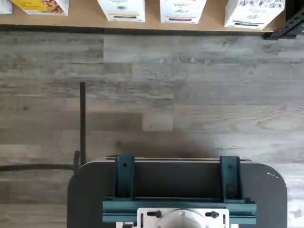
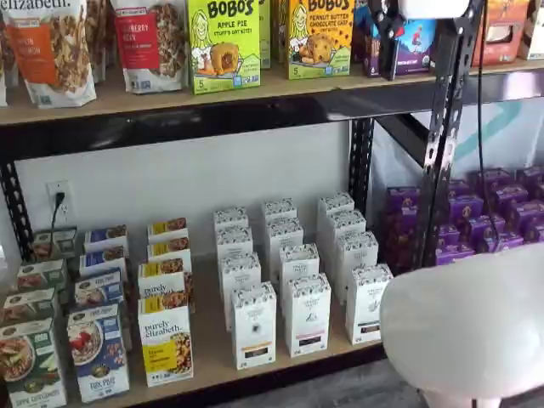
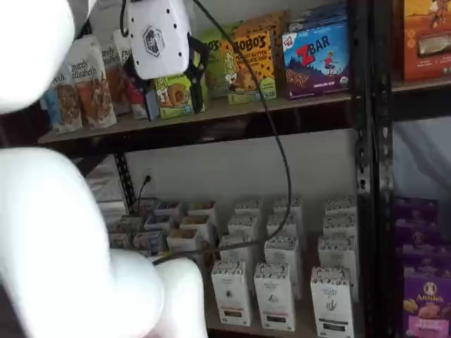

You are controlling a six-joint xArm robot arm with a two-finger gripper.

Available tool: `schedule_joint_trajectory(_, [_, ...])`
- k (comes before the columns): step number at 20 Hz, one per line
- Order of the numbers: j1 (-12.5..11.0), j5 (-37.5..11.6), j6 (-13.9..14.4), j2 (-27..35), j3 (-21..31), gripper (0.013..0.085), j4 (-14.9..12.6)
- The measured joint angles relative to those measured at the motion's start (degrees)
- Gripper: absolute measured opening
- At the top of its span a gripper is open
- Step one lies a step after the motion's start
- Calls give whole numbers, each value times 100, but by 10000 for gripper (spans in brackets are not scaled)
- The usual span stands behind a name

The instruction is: Pick up the white box with a green strip in the middle, on the bottom shelf, the sixth box from the left

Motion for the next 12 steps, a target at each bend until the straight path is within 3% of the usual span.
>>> schedule_joint_trajectory(2, [295, -133, 151, -78, 70, 850, -322])
schedule_joint_trajectory(3, [321, -176, 168, -101, 90, 850, -372])
schedule_joint_trajectory(12, [295, -479, 117, -212, 456, 850, -515])
